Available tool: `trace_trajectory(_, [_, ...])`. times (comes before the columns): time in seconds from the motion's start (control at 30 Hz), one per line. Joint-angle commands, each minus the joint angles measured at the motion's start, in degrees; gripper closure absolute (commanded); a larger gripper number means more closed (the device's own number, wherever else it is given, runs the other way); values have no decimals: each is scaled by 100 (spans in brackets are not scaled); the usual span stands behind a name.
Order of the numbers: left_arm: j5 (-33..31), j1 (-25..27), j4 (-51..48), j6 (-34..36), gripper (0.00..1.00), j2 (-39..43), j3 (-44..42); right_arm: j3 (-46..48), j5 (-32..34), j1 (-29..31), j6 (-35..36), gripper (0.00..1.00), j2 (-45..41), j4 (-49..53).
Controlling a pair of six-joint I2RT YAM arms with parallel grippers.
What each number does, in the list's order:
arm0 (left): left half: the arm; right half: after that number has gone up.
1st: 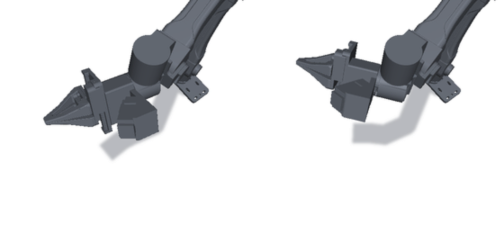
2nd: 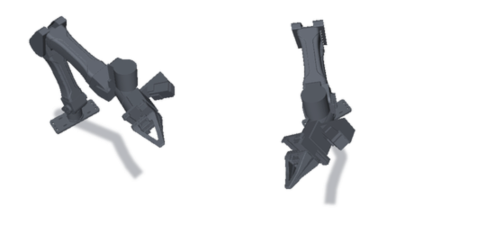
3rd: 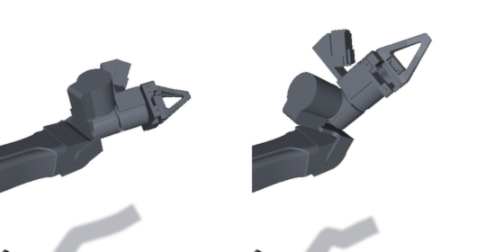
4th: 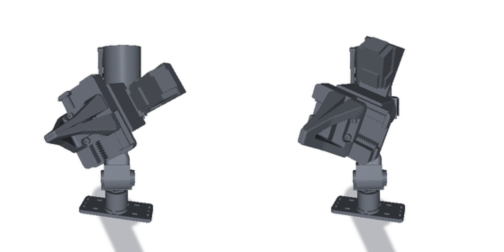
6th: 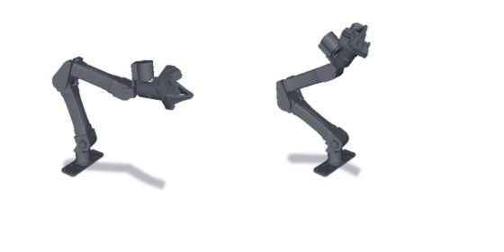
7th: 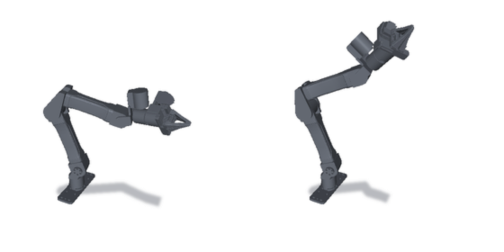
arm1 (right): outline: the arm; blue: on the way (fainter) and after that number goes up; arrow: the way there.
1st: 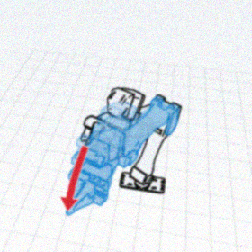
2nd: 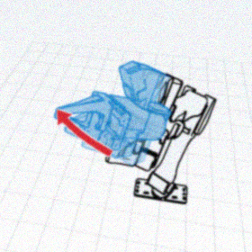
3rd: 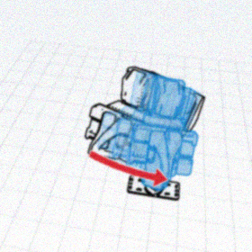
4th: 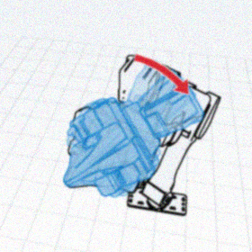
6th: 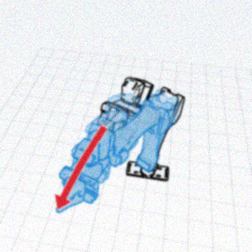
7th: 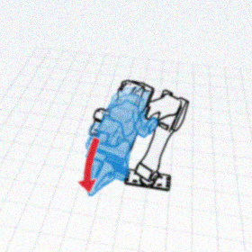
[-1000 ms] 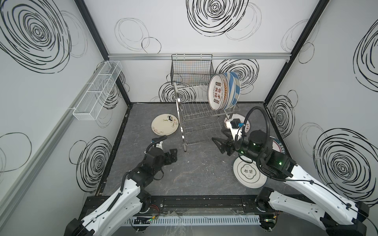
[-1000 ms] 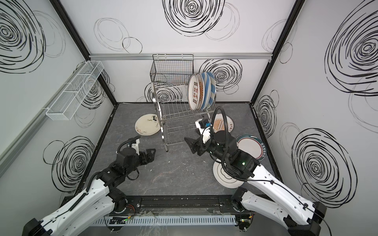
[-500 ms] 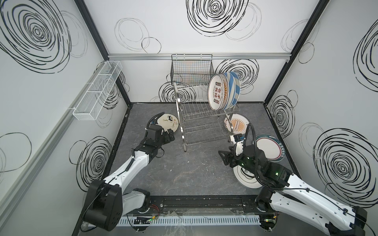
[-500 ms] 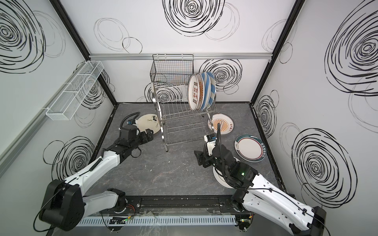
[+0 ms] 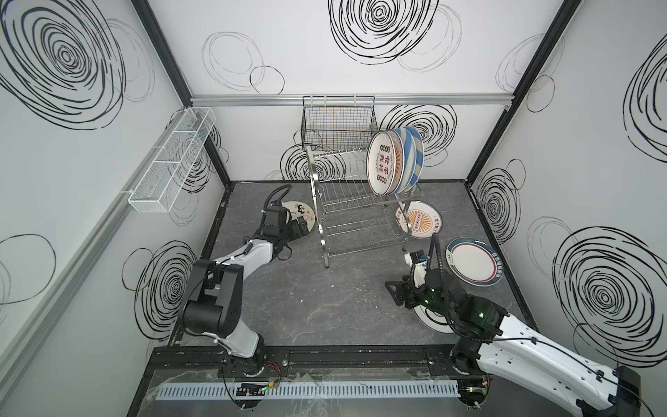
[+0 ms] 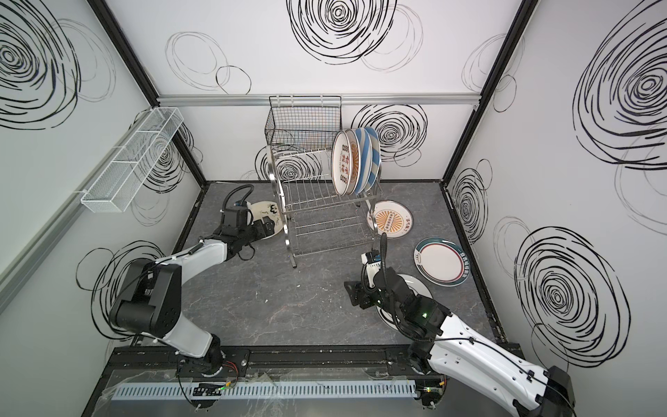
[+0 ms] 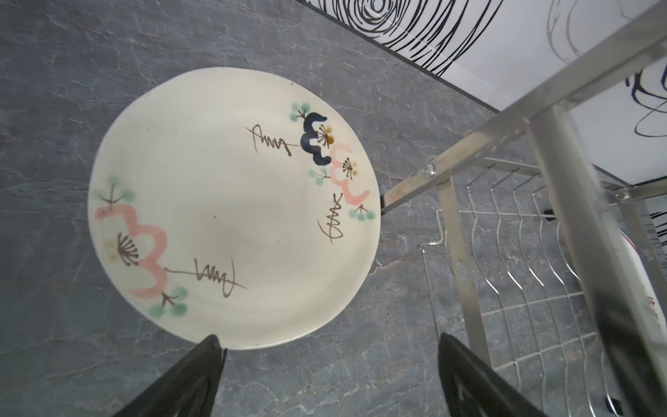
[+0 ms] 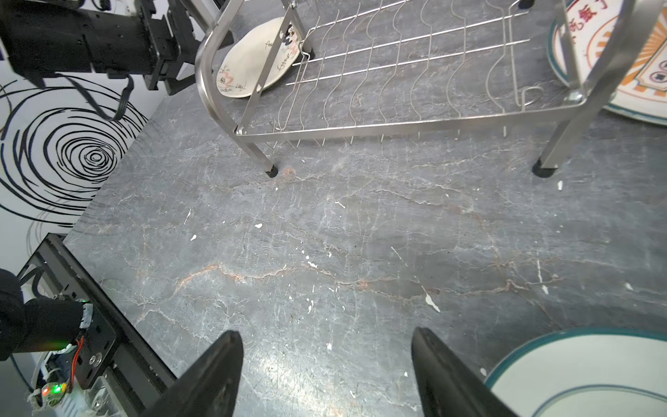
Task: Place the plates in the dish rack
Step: 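Draw the right gripper back while the left gripper reaches toward the flower plate, then push the cream flower plate toward the robot with the left gripper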
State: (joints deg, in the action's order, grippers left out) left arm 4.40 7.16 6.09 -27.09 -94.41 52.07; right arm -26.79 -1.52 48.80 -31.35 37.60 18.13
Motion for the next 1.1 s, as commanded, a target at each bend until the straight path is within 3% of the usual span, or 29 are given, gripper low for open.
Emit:
trace_trajectory(0.0, [216, -144, 249, 187, 4, -434, 433, 68, -278, 6, -86, 22, -31, -322])
trace_trajectory(0.37, [-229, -144, -444, 657, 4, -1578, 1397, 53, -785, -37, 3, 20, 76, -484])
trace_trajectory(0.7, [55, -162, -1169, 695, 4, -2081, 1959, 36, -892, -210, 190, 18, -38, -302])
trace_trajectory(1.07, [183, -340, -1551, 359, 4, -1591, 1251, 111, -1204, -393, 95, 17, -186, -334])
